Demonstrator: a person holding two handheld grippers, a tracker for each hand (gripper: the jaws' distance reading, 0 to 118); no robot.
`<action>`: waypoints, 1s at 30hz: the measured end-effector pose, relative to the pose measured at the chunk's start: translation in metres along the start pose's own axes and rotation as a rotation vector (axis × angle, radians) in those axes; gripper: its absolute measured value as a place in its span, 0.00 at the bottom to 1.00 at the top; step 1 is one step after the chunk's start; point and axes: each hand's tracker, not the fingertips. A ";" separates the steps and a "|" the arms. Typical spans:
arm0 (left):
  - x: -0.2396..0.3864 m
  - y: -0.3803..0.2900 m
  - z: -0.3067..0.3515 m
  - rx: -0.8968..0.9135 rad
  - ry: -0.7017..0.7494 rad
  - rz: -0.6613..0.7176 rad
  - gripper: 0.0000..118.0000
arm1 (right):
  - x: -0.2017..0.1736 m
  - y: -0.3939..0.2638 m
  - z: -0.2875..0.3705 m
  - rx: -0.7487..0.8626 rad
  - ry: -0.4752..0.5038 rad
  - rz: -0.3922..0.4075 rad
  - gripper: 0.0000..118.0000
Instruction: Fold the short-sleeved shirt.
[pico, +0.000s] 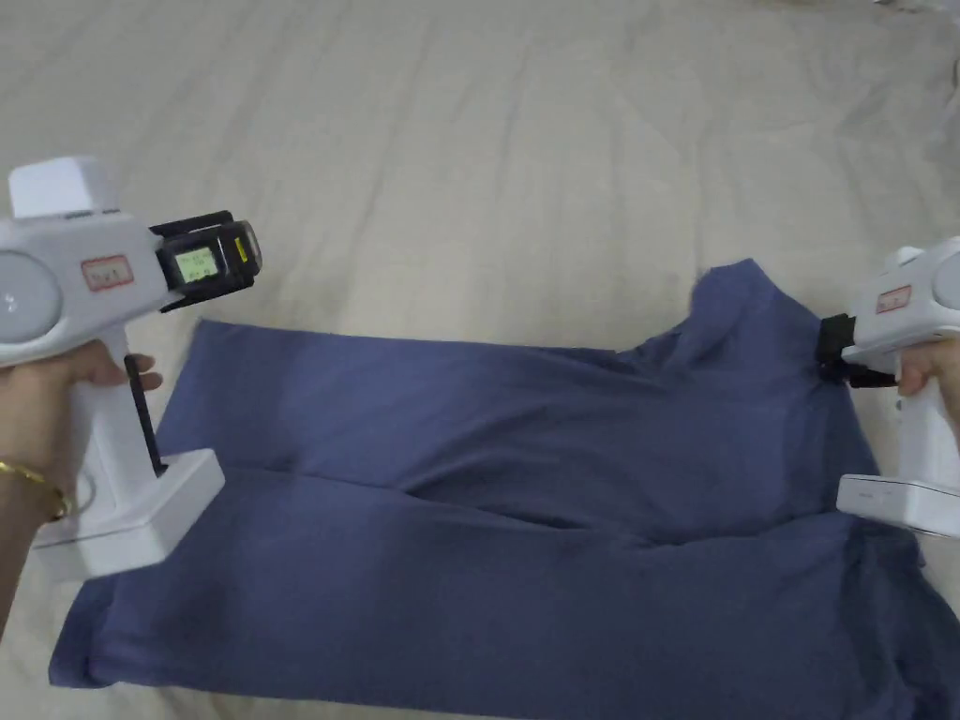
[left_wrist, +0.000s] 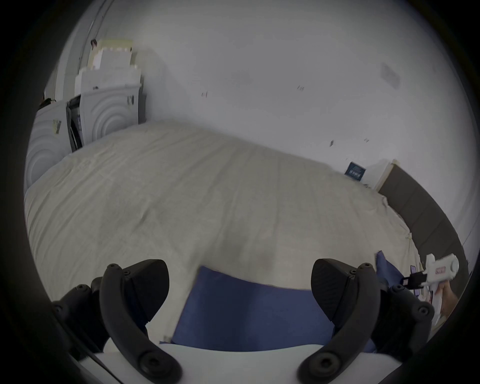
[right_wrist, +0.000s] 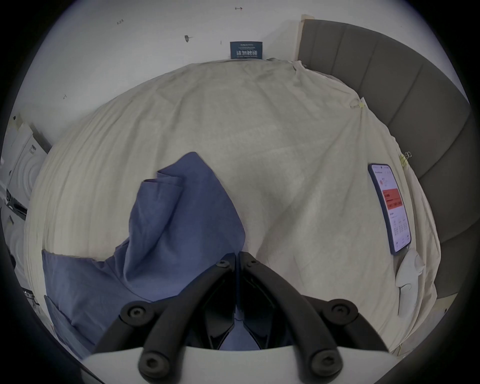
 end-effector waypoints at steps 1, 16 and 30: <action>-0.005 0.008 -0.011 -0.052 0.014 0.015 0.96 | 0.000 0.001 0.002 0.005 0.002 0.004 0.01; -0.029 -0.006 -0.143 -0.423 0.194 -0.050 0.83 | 0.003 -0.004 -0.016 -0.001 0.014 -0.013 0.01; -0.028 -0.005 -0.112 -0.308 0.126 -0.076 0.00 | 0.000 -0.009 0.000 0.025 0.005 0.019 0.01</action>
